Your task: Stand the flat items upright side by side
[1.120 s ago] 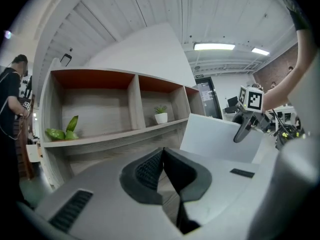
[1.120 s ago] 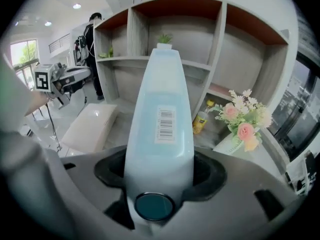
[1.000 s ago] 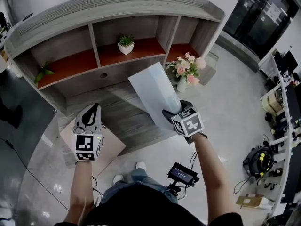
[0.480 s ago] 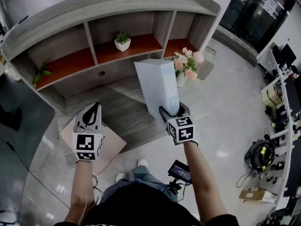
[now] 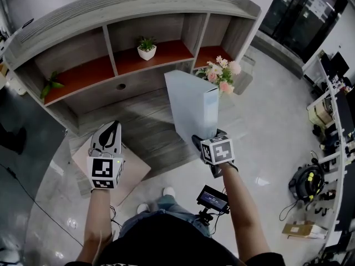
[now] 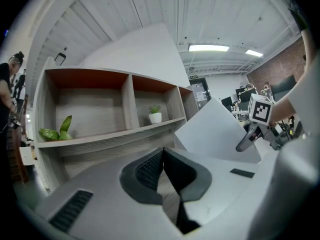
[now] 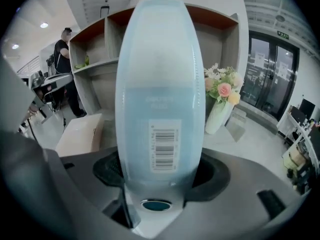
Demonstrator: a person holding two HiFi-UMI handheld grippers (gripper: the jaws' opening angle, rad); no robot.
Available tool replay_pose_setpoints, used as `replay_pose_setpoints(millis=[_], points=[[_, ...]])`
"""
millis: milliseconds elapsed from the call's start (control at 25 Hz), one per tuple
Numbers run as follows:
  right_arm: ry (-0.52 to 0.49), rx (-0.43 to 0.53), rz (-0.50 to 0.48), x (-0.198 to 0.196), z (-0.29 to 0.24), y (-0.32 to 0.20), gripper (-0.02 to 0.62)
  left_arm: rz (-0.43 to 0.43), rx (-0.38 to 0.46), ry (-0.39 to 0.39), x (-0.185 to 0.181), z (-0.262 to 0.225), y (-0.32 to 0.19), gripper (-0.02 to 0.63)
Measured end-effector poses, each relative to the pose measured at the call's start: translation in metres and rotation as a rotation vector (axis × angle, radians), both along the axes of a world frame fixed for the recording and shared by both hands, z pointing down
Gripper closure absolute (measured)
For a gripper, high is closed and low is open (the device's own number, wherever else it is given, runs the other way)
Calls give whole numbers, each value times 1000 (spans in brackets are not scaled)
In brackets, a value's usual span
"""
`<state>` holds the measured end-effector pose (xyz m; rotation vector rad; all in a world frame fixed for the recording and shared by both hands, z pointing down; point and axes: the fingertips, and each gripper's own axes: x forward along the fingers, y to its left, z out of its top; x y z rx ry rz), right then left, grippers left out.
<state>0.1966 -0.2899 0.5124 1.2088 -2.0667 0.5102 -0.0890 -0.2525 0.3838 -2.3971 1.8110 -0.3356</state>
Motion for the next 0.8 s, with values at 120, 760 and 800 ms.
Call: replay_pose_setpoints(millis=[120, 760, 800], points=[[30, -58, 1, -3, 13, 4, 275, -5, 4, 0, -2, -1, -1, 595], [-105, 55, 129, -31, 50, -64, 272, -53, -20, -24, -14, 5, 1, 595], [-117, 52, 138, -33, 52, -67, 272, -57, -21, -25, -14, 4, 0, 595]])
